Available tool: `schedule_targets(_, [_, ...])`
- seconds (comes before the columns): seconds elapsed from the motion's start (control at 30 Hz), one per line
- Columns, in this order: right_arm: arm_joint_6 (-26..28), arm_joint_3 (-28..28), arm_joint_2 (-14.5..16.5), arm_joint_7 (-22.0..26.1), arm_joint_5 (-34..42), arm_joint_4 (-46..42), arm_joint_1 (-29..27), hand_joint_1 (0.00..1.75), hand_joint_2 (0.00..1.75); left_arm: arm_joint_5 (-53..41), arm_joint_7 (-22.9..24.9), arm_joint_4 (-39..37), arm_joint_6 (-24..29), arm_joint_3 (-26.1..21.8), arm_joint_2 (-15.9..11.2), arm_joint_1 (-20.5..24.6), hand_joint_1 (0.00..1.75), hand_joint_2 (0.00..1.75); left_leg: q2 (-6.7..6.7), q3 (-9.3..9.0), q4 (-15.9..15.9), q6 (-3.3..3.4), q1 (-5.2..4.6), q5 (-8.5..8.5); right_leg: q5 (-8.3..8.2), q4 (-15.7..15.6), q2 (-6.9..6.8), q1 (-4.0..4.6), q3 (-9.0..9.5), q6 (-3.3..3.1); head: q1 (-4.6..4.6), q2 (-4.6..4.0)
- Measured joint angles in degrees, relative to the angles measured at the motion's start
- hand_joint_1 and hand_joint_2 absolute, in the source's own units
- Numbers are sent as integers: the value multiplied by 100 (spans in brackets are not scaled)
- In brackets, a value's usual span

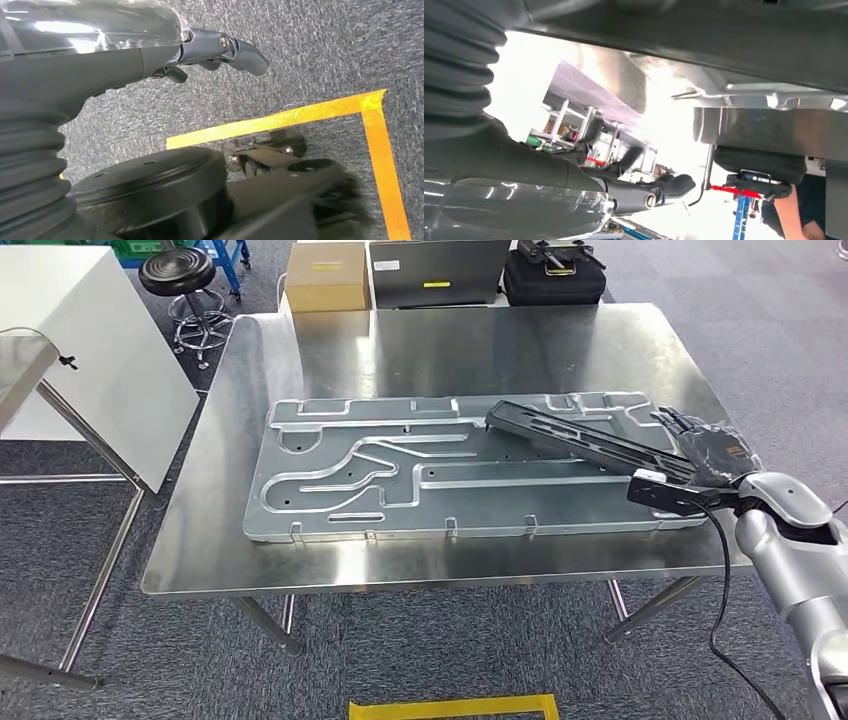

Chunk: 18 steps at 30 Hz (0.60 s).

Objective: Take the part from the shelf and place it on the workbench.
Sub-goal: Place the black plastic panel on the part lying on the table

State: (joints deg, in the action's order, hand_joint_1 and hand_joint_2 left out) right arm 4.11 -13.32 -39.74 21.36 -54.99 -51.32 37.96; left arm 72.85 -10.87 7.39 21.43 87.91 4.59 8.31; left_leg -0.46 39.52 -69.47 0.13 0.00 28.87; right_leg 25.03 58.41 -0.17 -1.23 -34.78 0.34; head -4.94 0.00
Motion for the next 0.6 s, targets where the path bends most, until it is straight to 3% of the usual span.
schedule_targets(0.07, [-2,38,-1,-7,29,-9,-15,0,0,-9,30,0,10,10,-1,8,0,0,-1,-357,739,50,-11,-281,25,28,9,21,4,39,0,0])
schedule_targets(0.1, [-5,57,-2,-9,41,-14,-23,0,0,-9,40,0,15,15,-2,8,0,0,-1,-454,937,71,-19,-327,30,34,13,28,3,65,1,0])
schedule_targets(0.23, [-18,130,-4,-13,54,-52,-64,0,0,17,55,0,33,28,-3,6,0,0,1,-509,1092,184,-17,-379,53,48,14,6,-9,191,1,0])
schedule_targets(0.3, [-21,171,-7,-17,62,-63,-57,0,0,57,67,0,46,28,-4,12,0,0,6,-525,1142,233,6,-416,310,450,14,-7,-187,240,2,0])
schedule_targets(0.37, [-28,192,-2,-24,69,-62,-69,0,0,84,86,0,54,28,-5,7,0,0,7,-522,1145,247,1,-420,667,1210,14,-10,-537,279,2,0])
schedule_targets(0.4, [-31,195,4,-26,70,-61,-85,0,0,91,95,0,55,28,-6,2,0,0,6,-521,1142,248,-1,-419,750,1495,14,-12,-673,292,2,0])
schedule_targets(0.43, [-34,196,11,-27,70,-61,-99,0,0,94,100,0,55,28,-7,-1,0,0,5,-521,1137,248,-2,-418,724,1584,13,-13,-719,298,2,0])
schedule_targets(0.47, [-35,200,17,-27,70,-62,-103,0,0,96,102,0,55,28,-7,-1,0,0,4,-521,1131,246,-2,-416,590,1436,13,-14,-648,296,2,0])
schedule_targets(0.53, [-34,219,22,-28,71,-63,-91,0,0,96,103,0,55,28,-5,3,0,0,0,-525,1117,228,-5,-406,213,657,8,-12,-261,270,2,0])
schedule_targets(0.6, [-33,239,23,-29,74,-63,-76,0,0,96,103,0,56,28,-4,6,0,0,-4,-518,1103,189,-23,-396,27,63,7,21,26,209,2,0])
